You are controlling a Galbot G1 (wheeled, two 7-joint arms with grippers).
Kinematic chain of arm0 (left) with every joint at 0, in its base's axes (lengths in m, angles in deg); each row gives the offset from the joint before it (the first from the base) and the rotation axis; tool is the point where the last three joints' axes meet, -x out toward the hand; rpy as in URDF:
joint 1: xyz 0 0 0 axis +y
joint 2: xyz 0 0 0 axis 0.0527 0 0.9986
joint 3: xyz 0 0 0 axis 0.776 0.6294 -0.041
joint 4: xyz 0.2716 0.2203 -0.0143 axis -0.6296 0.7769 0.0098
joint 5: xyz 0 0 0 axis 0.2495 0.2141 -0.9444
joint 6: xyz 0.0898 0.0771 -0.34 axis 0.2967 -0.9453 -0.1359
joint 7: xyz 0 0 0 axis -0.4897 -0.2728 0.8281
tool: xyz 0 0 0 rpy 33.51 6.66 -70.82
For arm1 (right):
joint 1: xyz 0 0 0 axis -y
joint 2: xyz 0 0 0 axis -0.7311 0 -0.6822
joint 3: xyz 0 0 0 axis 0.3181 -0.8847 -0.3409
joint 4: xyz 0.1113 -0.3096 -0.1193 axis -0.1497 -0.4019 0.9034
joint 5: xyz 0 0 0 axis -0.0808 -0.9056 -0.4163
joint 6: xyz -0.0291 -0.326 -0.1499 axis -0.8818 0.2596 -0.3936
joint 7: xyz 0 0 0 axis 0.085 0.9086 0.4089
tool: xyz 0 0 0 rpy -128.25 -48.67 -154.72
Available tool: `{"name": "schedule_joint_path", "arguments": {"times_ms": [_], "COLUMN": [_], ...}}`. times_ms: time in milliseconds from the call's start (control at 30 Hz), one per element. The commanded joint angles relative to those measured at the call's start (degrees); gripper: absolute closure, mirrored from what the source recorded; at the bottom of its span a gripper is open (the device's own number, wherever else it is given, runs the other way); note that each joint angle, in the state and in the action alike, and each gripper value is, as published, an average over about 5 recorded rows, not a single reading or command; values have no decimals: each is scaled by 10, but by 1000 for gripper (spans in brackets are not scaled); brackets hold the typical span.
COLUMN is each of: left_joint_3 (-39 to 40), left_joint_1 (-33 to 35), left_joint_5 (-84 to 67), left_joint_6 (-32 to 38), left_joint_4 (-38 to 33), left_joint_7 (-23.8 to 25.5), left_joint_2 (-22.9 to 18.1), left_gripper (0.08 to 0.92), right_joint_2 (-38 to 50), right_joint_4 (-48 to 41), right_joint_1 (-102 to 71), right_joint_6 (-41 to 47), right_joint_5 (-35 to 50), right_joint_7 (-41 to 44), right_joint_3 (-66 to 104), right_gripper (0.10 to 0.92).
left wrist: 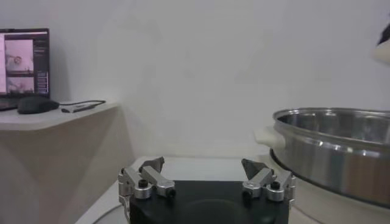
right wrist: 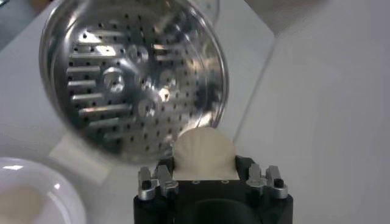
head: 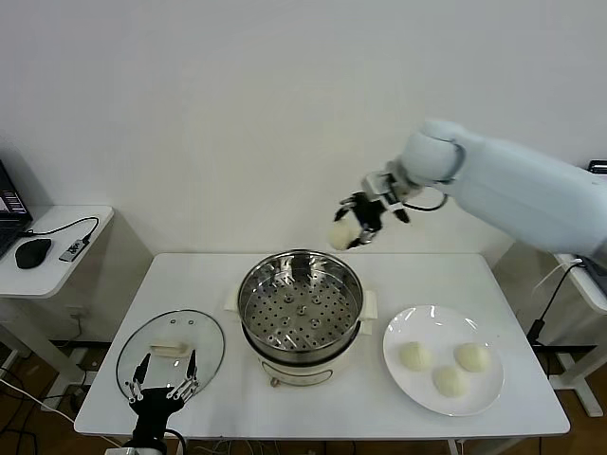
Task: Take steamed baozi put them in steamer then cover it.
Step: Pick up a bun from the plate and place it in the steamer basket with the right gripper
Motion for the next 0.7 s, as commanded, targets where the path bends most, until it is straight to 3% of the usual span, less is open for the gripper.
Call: {"name": "schedule_joint_path", "arguments": {"times_ms": [33,400,700], "left_joint_3": [-4,-4,-3], "left_joint_1": [-6,-13,-16], "left_joint_5": [-13,-3,0], "left_joint_6": [2,-1,-1], "left_joint_4": [3,6,6], "left_joint_7": [3,2,1], "left_joint_2": [1,-1,-3], "left_gripper": [177,177,177], "right_joint_2": [-102,-139,-156], "right_joint_4": [-22,-89,-126], "right_joint_1": [1,-43,-68], "right_joint_6": [-108,-224,-246], "right_joint_5": [-59,-218,-260], "right_joint_7": [-10,-36,-42], "right_joint_3": [-59,-71,-68], "right_gripper": [399,397,389]}}
